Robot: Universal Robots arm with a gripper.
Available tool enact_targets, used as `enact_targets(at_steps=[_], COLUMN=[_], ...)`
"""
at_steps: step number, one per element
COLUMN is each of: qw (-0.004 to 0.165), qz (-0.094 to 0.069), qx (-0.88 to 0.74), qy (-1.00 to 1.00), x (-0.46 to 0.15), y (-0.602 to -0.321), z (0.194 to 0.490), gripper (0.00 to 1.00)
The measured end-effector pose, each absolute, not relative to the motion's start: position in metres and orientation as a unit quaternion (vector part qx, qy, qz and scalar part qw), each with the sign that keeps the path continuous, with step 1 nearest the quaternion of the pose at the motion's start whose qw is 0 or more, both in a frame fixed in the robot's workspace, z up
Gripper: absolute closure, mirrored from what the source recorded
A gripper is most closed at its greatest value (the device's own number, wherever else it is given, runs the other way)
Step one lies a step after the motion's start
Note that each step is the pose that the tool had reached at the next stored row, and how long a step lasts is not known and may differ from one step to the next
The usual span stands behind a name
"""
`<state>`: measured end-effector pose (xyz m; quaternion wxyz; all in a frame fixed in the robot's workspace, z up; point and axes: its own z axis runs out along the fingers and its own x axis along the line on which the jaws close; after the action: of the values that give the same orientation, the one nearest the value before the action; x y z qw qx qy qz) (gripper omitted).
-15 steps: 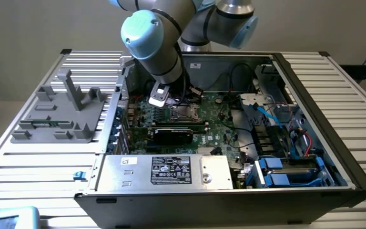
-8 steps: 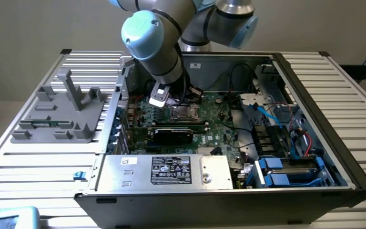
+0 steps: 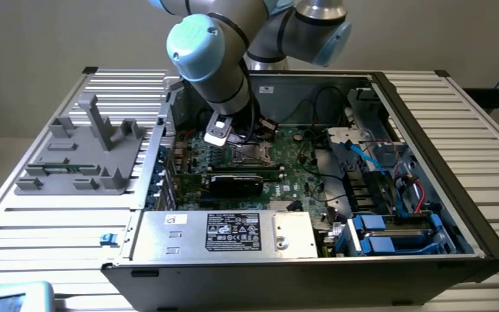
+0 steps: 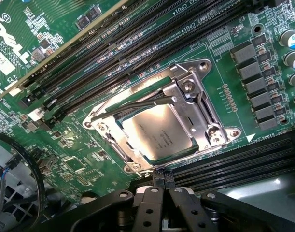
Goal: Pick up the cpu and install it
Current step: 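Install the first cpu locking lever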
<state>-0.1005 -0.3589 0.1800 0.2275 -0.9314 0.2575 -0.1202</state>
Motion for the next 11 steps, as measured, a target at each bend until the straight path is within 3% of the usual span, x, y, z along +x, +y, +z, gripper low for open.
enact_targets(at_steps=[11], qw=[0.227], qz=[-0.12], qx=[-0.931], qy=[0.257], x=[-0.0994], y=[-0.3589], z=[0.18], gripper=[0.89])
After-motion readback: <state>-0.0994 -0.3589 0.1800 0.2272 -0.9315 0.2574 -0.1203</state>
